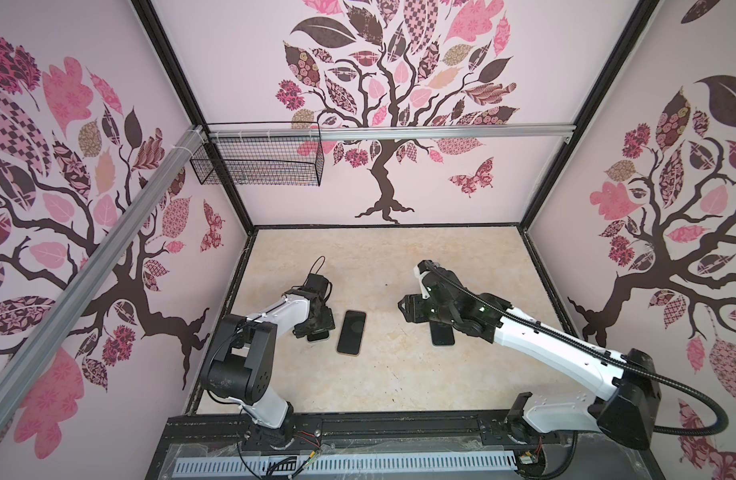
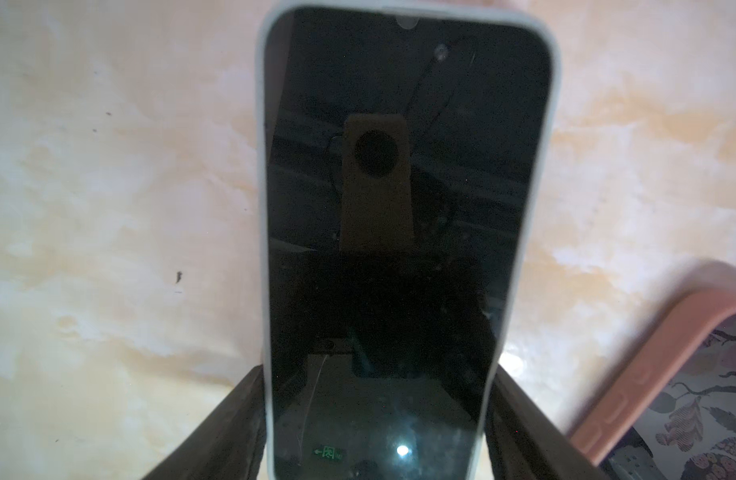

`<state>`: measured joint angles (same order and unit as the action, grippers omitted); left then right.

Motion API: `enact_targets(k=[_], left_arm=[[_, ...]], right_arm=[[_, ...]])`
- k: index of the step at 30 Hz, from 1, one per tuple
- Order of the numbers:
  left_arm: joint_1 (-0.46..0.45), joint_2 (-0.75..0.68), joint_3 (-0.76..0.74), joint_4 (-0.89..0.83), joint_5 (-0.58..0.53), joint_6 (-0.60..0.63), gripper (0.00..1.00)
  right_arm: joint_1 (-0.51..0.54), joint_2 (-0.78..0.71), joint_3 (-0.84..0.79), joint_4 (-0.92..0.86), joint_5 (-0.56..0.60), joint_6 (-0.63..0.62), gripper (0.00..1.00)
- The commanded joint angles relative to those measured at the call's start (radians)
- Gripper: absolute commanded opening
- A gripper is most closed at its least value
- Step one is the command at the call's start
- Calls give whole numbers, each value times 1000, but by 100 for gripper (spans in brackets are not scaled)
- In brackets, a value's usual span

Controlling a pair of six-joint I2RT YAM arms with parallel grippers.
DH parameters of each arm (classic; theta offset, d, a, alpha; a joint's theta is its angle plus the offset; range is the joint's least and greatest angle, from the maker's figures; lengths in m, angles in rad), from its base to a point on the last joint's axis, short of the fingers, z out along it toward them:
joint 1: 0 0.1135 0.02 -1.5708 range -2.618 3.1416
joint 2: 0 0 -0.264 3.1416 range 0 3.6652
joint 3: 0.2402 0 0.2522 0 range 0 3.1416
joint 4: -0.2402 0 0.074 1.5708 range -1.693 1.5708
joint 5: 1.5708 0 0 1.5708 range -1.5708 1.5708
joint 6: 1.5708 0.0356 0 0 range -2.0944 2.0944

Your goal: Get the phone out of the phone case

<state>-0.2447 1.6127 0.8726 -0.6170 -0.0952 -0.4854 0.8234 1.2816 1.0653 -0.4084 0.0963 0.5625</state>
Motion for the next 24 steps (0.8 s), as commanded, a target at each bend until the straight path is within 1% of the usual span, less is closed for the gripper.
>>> enact_targets(k=[1,3,6,8,13,14,18,21,24], left_arm=[[5,-9,-24,51,11,-5,63],[5,-23,-35,59,13,-6,61],[5,-60,-59,70,10,-7,58],[4,-88,-74,83,6,-7,56],[-13,-178,-96,117,11,3,51],[-19,-196,-100,123,11,8,51],[-41,-258,-115,144,11,34,46],[-74,-290,-126,181,34,59,45],[-97,-287,-126,194,54,58,45]], right_arm=[[-3,-82,-31,54,89,31,90],[-1,-119,-62,68,134,52,99],[-3,-163,-104,95,181,65,100],[-5,-190,-151,141,190,56,100],[-17,-253,-274,244,198,81,100],[-28,-253,-274,237,186,90,99],[-99,-210,-253,201,62,102,100],[-150,-172,-244,196,-36,107,99],[-166,-126,-215,159,-62,115,100]])
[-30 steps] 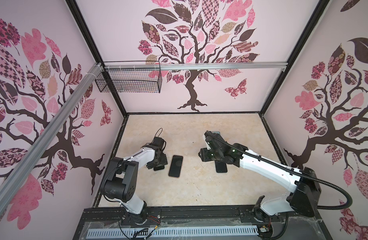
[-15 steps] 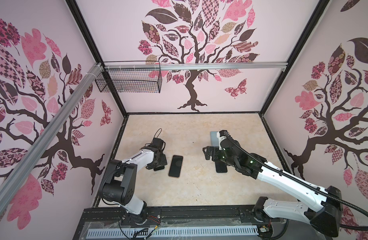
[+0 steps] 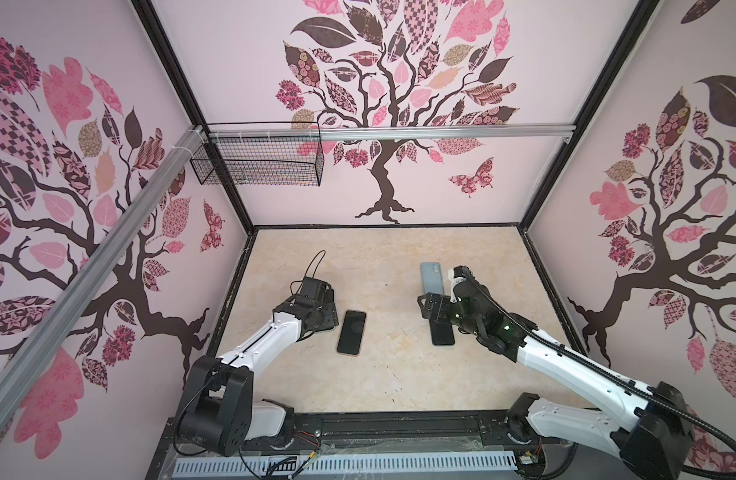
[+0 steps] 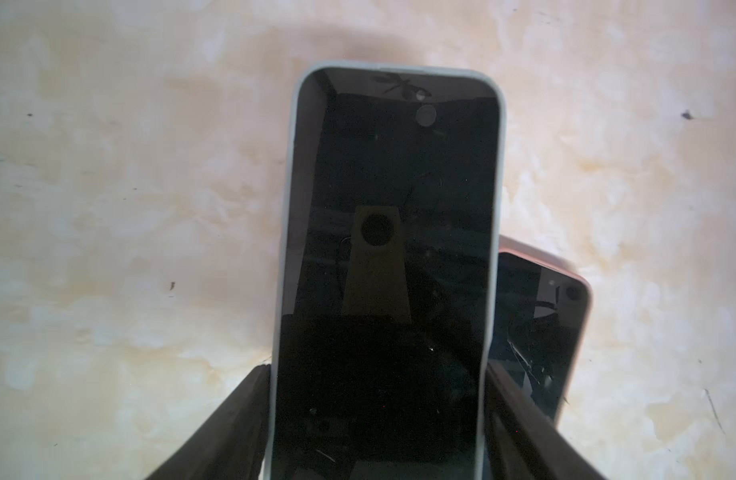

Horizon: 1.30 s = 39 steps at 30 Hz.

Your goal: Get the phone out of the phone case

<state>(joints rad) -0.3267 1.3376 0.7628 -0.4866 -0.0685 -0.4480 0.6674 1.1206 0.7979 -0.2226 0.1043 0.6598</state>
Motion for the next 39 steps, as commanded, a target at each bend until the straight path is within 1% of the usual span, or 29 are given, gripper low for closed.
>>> enact_targets(k=[1,6,7,9,11,12,13,17,21,23,25,27,30,33,36,39], left_arm=[[-15,-6,-16,68,42,19,45],[-52,-2,-31,137,139,41,43],[-61,-2,-32,153,162,42,43],[-74,-2,-42,190,209,40,43],[-85,2,-47,219,247,39,43],[-92,8,-46,227,263,38,43],[-98,18,-45,236,275,38,42],[-115,54,-39,247,297,34,41],[-136,94,-35,239,285,35,41],[-146,100,-35,231,259,36,44],[-166,101,-26,212,210,37,49],[-199,104,-6,190,156,34,55],[-239,99,5,190,83,-20,56],[-239,52,-27,228,59,-95,57],[-234,-22,-60,237,15,-130,61],[-201,-102,-98,238,17,-150,65]], right_arm=[[-10,49,58,-33,-77,18,100],[-19,84,55,-12,-133,25,99],[-35,94,58,-7,-168,37,99],[-93,115,42,34,-308,86,98],[-151,139,2,132,-463,154,97],[-168,155,-18,187,-524,189,96],[-175,174,-25,225,-558,211,94],[-174,270,9,246,-629,228,92],[-172,354,46,209,-670,222,91],[-161,370,45,207,-667,217,91],[-148,366,44,180,-622,190,91],[-133,358,49,132,-546,150,91],[-94,381,85,43,-416,45,88],[-24,424,159,-40,-294,-40,90],[30,482,208,-53,-266,-65,93],[66,552,269,-71,-252,-78,99]])
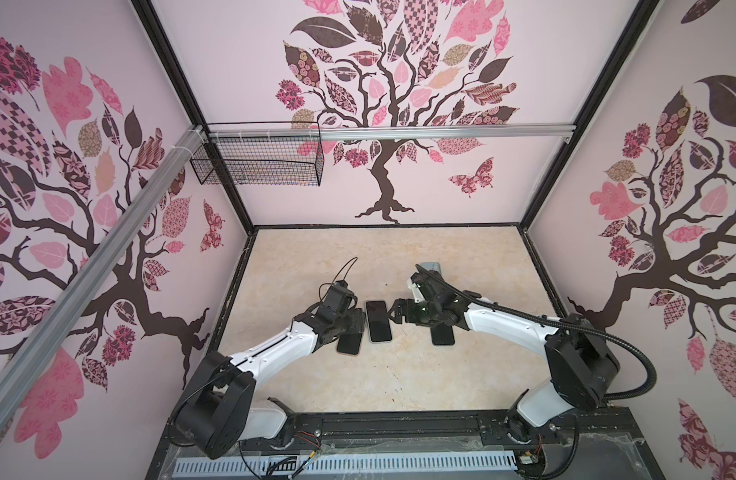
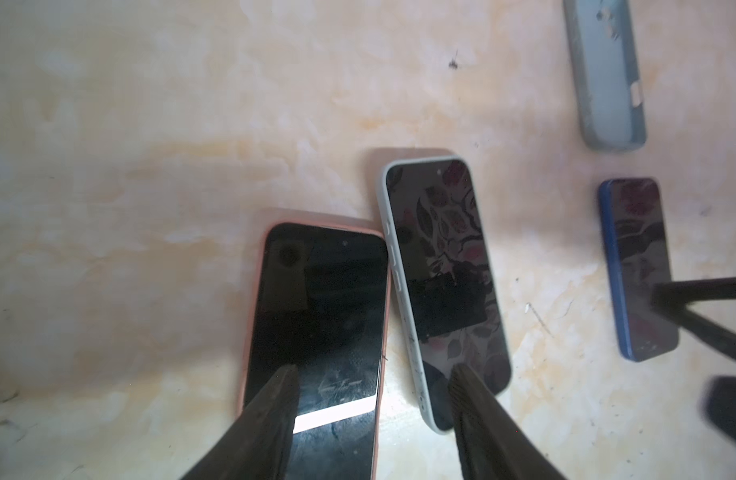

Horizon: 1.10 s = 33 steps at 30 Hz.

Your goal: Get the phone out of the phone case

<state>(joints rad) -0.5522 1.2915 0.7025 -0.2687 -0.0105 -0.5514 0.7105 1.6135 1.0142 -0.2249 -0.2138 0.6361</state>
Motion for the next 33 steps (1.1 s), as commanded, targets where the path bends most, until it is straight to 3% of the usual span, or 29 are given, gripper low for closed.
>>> enact_targets(k=[1,9,16,33], left_arm=[[47,-85,-55,20,-25,-56,66],[193,-242,-157,6,53,-87,80],[200,-267,-170,-7,53,-82,80],[201,-270,-176,-29,46,-73,80]], right_arm=[[36,85,79,-80,79,-63,100],[107,293,314,-223,158,-105,100],[123,427,477,-331,185,-114,100],[129,533,585,-408,173,-109,99]])
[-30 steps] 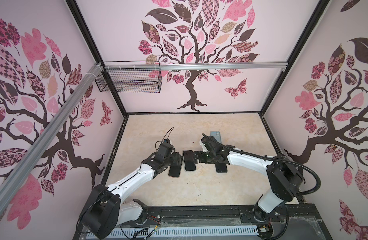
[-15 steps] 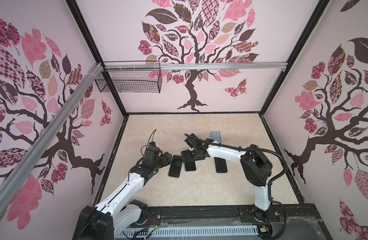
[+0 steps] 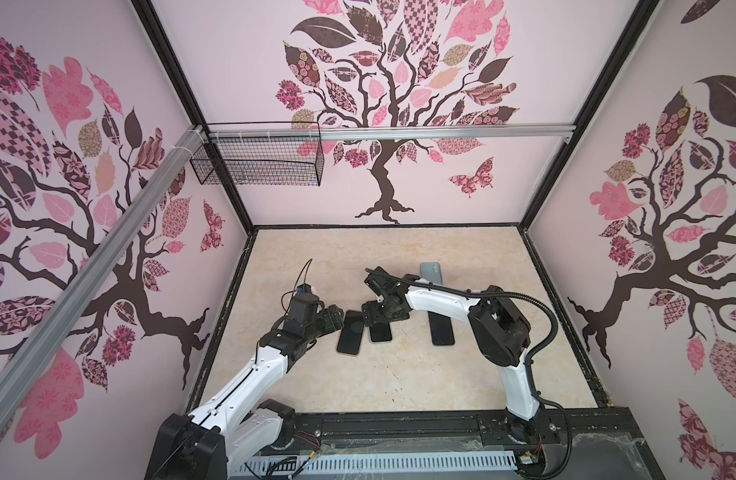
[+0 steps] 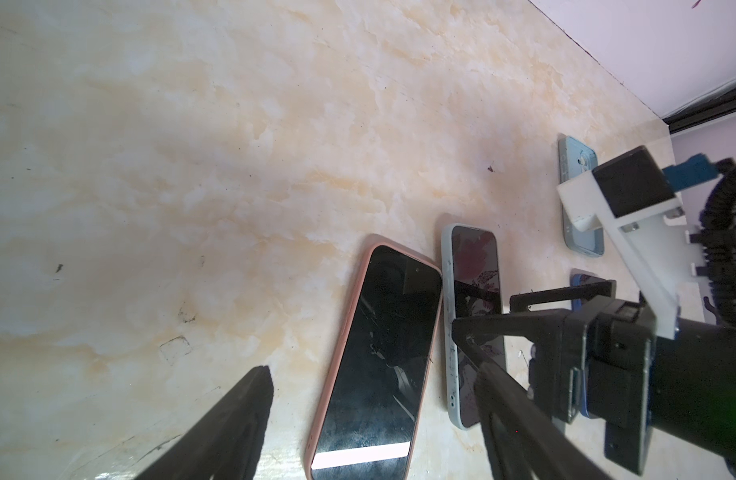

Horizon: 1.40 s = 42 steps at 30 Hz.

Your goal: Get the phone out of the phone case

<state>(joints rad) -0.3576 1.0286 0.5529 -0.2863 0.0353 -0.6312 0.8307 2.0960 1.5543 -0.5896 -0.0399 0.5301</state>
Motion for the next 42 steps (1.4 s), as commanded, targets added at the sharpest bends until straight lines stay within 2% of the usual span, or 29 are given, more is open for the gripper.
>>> enact_targets(k=[1,14,26,33,37,42], left_arm=[[6,-9,-27,-12,1,7,80],[6,-10,-28,-22,-6,18,80],[6,-23,-36,-25,-2,20,80],[-1,-8,2,-60,47,98,82],[-43,-12,-1,-29,75,74,82],[-162,0,-42,101,114,-26,79]], right_arm=[[7,55,48,-43,-4,-4,99],[11,111,85,-68,-14,-7,99],[10,138,88,-114,44,-10,88],[9,113,65,-106,73,2,78],[-13,40,-7,-39,12,38,72],[-96,-124,-245,197,-181,153,66]])
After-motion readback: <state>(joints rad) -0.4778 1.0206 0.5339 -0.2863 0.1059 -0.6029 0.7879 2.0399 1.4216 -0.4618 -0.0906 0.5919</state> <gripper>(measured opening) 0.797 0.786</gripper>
